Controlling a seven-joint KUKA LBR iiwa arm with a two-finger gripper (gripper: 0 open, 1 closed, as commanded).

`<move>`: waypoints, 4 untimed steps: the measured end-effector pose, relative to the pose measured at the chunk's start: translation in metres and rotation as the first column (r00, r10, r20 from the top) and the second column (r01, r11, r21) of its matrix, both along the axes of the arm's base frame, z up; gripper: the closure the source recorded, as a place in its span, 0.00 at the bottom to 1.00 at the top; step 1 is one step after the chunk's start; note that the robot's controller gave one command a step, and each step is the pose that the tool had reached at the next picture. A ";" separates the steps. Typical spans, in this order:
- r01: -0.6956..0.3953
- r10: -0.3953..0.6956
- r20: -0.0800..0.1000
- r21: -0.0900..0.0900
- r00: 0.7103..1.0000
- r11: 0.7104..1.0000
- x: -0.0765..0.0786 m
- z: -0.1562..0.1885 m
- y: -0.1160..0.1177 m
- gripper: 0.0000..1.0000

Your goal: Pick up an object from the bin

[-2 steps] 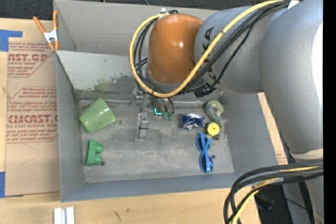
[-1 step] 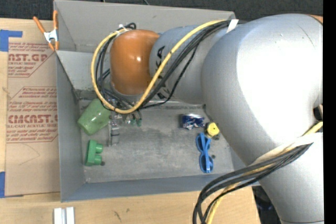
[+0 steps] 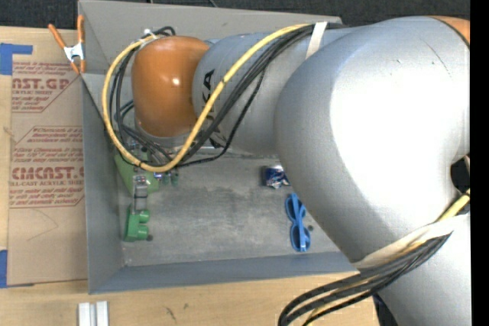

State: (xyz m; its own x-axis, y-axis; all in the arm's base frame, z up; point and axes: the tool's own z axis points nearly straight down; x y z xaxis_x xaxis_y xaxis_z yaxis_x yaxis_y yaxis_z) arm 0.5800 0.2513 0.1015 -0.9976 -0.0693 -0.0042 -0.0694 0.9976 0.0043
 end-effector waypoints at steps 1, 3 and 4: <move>0.092 -0.092 -0.002 -0.003 0.996 0.996 0.007 -0.002 -0.020 0.00; 0.040 -0.040 -0.001 -0.003 0.999 0.999 0.015 -0.028 -0.008 0.00; 0.041 -0.041 0.014 0.005 0.999 0.999 0.021 -0.017 -0.007 1.00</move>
Offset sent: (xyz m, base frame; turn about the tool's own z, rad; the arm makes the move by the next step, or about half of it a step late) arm 0.0070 -0.0212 -0.0015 0.0943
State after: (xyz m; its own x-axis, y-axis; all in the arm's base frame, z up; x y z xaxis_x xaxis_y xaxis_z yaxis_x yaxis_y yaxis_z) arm 0.6011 0.2448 0.0841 -0.9994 -0.0281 -0.0190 -0.0282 0.9996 0.0079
